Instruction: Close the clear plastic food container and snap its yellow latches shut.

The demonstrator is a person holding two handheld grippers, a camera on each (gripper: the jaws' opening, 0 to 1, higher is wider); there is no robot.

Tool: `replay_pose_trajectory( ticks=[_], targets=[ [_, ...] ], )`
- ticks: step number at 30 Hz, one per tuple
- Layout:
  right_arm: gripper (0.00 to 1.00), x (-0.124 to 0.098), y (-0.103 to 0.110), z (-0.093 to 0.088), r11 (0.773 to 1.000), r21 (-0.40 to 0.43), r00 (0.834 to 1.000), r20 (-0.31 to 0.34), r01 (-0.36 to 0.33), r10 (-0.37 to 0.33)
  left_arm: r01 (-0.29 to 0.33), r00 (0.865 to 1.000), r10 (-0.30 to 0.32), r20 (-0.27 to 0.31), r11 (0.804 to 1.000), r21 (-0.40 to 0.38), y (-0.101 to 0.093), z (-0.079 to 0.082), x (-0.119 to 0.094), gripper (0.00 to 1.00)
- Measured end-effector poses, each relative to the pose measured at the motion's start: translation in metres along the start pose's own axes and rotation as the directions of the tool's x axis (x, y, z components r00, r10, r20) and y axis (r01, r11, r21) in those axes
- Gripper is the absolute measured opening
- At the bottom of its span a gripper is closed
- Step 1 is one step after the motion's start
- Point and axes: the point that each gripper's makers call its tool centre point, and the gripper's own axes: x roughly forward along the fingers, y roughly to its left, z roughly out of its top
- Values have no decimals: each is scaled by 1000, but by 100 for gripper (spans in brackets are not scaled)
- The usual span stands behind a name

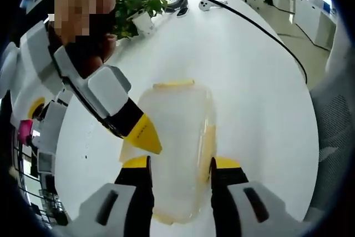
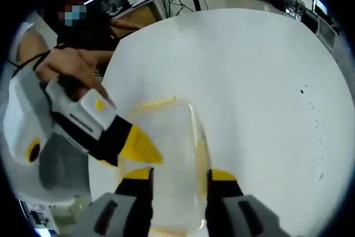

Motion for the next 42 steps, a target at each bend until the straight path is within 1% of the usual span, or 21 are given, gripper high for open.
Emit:
replay_pose_trajectory(
  ticks=[2, 7, 10, 12, 13, 16, 17, 18, 19, 23, 25, 27, 30, 32, 35, 39, 42],
  targets=[
    [36, -1, -1, 0, 1000, -9, 1000, 0, 4, -4, -3, 1000, 3, 0, 1000, 4, 0, 0, 0, 37],
    [37, -2, 0, -1, 1000, -14, 999, 33, 16, -15, -7, 1000, 7, -6, 1000, 15, -1, 1, 0, 39],
    [37, -3, 0, 0, 1000, -4, 999, 41, 25, -25, -5, 1000, 5, -5, 1000, 19, -1, 1, -1, 40],
    [37, -3, 0, 0, 1000, 0, 999, 43, 28, -28, 0, 1000, 0, -2, 1000, 15, -1, 2, -2, 40],
    [37, -3, 1, 1, 999, 9, 999, 39, 31, -31, 3, 1000, -3, 2, 1000, -2, 0, 3, -2, 40],
    [37, -3, 0, 0, 999, 6, 999, 35, 36, -37, 8, 1000, -8, 0, 1000, -1, -1, 4, -2, 41],
    [38, -3, -1, 0, 999, 27, 999, 34, 37, -38, 9, 1000, -9, 0, 1000, 3, -1, 4, -2, 41],
    [38, -4, -2, 0, 999, 29, 999, 35, 41, -42, 10, 1000, -10, -1, 1000, 6, -1, 4, -2, 41],
    [39, -4, -2, 0, 999, 20, 998, 39, 46, -47, 12, 1000, -12, -1, 1000, 7, -1, 4, -2, 42],
    [42, -6, -2, -2, 998, 26, 998, 37, 53, -54, 49, 999, -49, 9, 999, -10, -3, 5, -4, 46],
    [41, -8, 2, 0, 999, 26, 998, 54, 41, -43, 67, 998, -67, 22, 997, -26, -3, 6, -5, 47],
    [43, -10, -2, -2, 997, 25, 997, 45, 67, -68, 75, 997, -75, 23, 997, -25, -2, 6, -6, 46],
    [44, -13, 1, -2, 998, 21, 996, 55, 67, -68, 93, 996, -93, 18, 995, -23, -4, 7, -7, 47],
    [45, -13, 1, -3, 997, 22, 996, 53, 75, -76, 91, 996, -91, 15, 996, -9, -3, 7, -8, 47],
    [47, -15, 2, -6, 996, 22, 995, 51, 84, -85, 96, 995, -95, 14, 995, -30, 1, 7, -10, 50],
    [50, -19, 1, -10, 994, 10, 993, 43, 107, -108, 96, 995, -96, 14, 995, -31, 5, 6, -13, 54],
    [51, -21, 2, -13, 994, 10, 993, 41, 113, -113, 92, 996, -92, 7, 995, -22, 8, 3, -15, 56]
  ],
)
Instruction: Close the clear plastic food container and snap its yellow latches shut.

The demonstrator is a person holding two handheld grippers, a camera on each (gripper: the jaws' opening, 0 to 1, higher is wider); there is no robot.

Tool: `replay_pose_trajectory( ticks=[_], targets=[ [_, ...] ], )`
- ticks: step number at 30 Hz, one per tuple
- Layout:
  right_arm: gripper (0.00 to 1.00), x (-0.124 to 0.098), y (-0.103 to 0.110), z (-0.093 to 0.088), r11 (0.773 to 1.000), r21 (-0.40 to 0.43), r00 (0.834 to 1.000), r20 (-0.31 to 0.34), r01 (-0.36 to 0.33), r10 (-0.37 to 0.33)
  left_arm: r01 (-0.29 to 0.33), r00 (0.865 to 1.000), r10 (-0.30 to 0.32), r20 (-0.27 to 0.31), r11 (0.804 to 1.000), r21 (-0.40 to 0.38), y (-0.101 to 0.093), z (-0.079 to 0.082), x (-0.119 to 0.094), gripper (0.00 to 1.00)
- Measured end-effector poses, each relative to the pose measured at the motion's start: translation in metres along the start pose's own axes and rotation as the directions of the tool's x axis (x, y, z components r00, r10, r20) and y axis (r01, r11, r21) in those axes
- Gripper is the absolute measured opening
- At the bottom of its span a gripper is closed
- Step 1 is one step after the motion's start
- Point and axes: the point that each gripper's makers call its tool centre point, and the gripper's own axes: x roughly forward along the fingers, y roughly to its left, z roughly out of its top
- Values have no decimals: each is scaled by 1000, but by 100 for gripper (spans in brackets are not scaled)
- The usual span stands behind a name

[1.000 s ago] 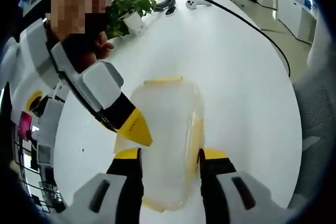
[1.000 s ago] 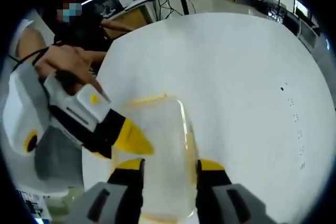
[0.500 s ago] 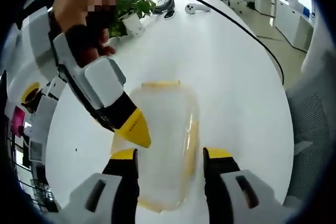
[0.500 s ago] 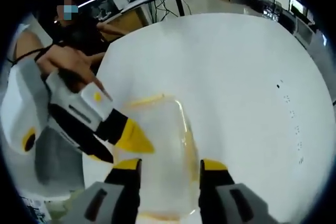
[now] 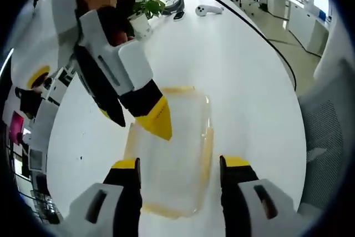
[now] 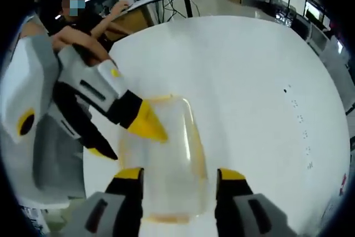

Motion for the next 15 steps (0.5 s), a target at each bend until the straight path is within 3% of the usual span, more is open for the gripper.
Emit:
replay_pose_trajectory(
  ticks=[4, 8, 15],
  targets=[
    [56, -3, 3, -5, 1000, -10, 1000, -6, 20, -20, 3, 1000, -3, -8, 1000, -11, 3, -4, -2, 60],
    [57, -8, 5, -9, 1000, -9, 1000, -6, 29, -29, 1, 1000, -1, -19, 1000, -17, 7, -7, -5, 57],
    [60, -13, 10, -13, 999, -20, 999, -9, 44, -44, 3, 1000, -3, -25, 1000, -16, 8, -10, -7, 65]
  ],
)
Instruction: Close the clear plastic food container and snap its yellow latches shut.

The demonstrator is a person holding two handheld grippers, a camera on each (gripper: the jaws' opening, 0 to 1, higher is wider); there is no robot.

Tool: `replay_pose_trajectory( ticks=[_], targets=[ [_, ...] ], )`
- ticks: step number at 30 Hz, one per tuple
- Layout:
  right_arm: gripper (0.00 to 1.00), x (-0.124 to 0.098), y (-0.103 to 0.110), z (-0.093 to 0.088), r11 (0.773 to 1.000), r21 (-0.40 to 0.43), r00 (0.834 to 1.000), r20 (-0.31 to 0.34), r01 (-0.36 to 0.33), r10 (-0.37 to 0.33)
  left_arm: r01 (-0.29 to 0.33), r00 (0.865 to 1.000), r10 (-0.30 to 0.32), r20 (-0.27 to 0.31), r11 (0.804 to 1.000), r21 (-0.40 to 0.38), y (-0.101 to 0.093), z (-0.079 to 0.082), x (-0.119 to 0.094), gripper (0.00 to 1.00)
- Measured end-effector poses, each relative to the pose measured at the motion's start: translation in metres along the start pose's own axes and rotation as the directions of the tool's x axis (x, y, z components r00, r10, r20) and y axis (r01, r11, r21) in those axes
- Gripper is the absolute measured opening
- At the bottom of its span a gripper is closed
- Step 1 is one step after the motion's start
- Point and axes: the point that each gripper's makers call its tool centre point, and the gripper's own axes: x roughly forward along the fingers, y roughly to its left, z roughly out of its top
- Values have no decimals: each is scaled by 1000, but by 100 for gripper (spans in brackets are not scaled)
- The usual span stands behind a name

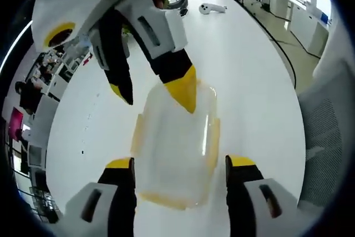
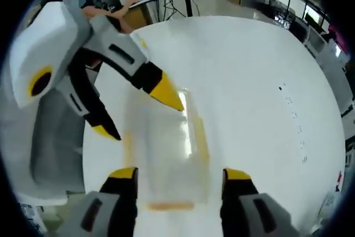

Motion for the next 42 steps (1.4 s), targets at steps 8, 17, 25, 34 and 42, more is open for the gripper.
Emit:
replay_pose_trajectory(
  ticks=[8, 17, 25, 34, 42],
  targets=[
    [65, -1, 6, -8, 998, -49, 999, -26, 40, -41, -2, 1000, 2, -28, 1000, 5, 9, -15, -3, 70],
    [71, -1, 12, -15, 993, -80, 995, -37, 88, -91, 14, 998, -14, -59, 1000, 2, 18, -29, 1, 79],
    [79, 7, 15, -17, 986, -100, 991, -16, 134, -136, 37, 996, -36, -85, 999, 17, 17, -35, 10, 81],
    [80, 17, 14, -24, 979, -116, 985, -35, 166, -171, 66, 992, -61, -111, 997, 45, 13, -36, 21, 82],
    [77, 25, 14, -31, 979, -118, 983, -52, 168, -176, 83, 989, -73, -129, 993, 80, 9, -38, 31, 79]
  ],
)
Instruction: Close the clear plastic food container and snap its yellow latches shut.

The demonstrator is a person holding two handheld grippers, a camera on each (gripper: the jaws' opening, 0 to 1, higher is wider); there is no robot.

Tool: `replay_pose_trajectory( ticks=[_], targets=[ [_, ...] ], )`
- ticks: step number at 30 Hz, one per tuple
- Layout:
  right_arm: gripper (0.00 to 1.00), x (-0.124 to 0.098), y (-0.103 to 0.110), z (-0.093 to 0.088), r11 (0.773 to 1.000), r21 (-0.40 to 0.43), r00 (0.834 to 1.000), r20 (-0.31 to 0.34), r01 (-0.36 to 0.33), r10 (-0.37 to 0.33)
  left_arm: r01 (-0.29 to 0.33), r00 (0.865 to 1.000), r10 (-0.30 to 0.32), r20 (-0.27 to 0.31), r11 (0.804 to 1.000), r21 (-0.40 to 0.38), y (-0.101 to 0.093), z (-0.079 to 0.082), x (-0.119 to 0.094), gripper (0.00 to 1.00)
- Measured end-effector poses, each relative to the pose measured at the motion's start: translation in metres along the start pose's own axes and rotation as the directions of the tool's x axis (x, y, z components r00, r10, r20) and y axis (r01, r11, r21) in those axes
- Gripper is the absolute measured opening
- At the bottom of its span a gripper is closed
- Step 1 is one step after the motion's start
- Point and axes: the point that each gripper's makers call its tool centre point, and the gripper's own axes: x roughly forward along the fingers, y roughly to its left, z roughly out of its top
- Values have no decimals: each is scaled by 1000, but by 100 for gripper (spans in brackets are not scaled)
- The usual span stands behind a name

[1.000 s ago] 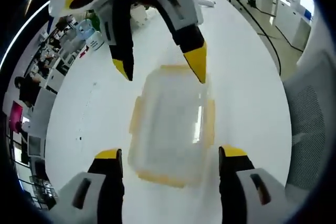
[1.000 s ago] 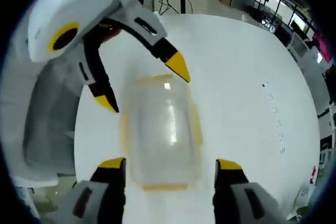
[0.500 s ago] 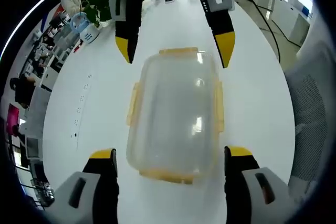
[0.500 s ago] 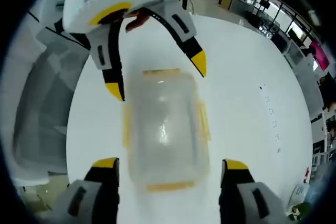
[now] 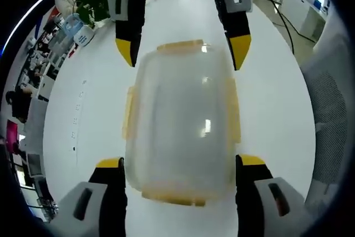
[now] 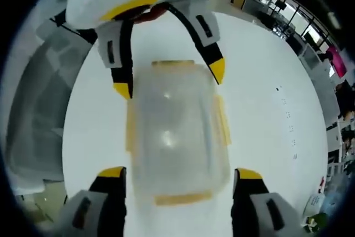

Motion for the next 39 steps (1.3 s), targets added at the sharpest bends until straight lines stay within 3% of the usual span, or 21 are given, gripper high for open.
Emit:
replay_pose_trajectory(
  ticks=[4, 23, 39],
  targets=[
    [71, 1, -1, -2, 1000, -14, 1000, -9, 10, -10, -1, 1000, 1, -1, 1000, -5, 3, 0, 0, 78],
    [71, 4, 3, 4, 1000, 3, 1000, -16, 24, -24, -5, 1000, 5, -2, 1000, 7, -1, -6, -3, 77],
    [71, 16, 12, 34, 1000, -5, 999, -26, 28, -28, -14, 1000, 14, -12, 1000, -5, -6, -36, -14, 77]
  ],
)
